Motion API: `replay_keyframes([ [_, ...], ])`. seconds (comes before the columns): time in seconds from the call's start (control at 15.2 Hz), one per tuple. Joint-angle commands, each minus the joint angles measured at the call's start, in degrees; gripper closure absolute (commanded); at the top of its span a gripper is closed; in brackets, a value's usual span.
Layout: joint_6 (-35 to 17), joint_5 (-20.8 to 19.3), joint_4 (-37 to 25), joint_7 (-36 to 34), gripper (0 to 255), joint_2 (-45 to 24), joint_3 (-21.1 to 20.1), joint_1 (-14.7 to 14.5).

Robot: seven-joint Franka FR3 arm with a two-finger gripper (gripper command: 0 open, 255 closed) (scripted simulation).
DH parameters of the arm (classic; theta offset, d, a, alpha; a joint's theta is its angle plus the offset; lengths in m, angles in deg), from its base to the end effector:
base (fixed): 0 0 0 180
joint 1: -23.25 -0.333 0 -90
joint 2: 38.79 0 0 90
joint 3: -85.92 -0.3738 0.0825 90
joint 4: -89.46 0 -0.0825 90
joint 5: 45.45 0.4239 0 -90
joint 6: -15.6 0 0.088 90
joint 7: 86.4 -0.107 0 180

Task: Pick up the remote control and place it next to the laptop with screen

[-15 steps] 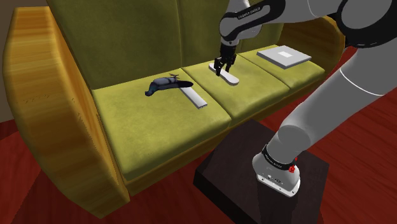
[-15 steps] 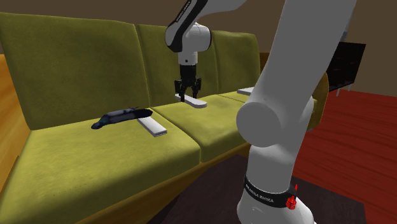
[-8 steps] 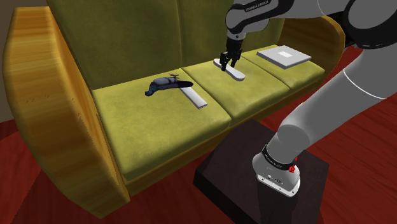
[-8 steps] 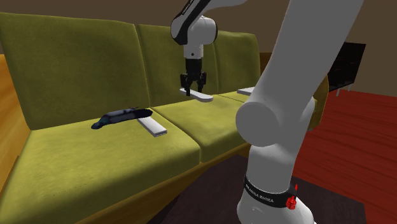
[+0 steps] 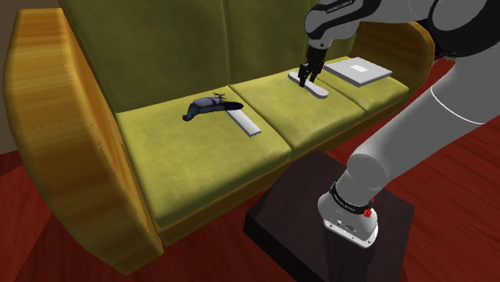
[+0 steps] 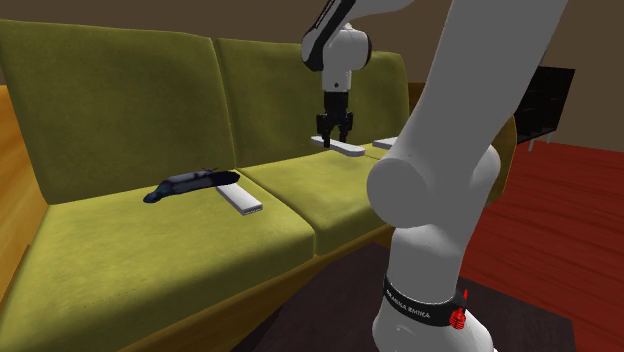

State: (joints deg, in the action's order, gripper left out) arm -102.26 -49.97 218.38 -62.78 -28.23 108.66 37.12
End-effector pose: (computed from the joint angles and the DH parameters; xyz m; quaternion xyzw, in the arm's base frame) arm 0.4061 -0.3153 0.4714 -0.9958 0.0910 0.0089 0.0060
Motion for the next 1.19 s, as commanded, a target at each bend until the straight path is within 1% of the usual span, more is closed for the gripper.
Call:
replay_keyframes([
  [0.0,0.1,-0.1,-1.0,3.1,255,-0.8,1.8,1.2],
  [0.33,0.5,0.7,-4.5,11.0,255,-4.0,6.3,4.0],
  [0.59,0.9,2.5,-8.5,17.7,255,-7.8,9.7,6.3],
  [0.92,2.1,6.4,-14.9,26.7,255,-14.1,13.4,9.9],
  [1.12,3.3,9.4,-19.6,32.1,255,-18.7,14.9,12.7],
])
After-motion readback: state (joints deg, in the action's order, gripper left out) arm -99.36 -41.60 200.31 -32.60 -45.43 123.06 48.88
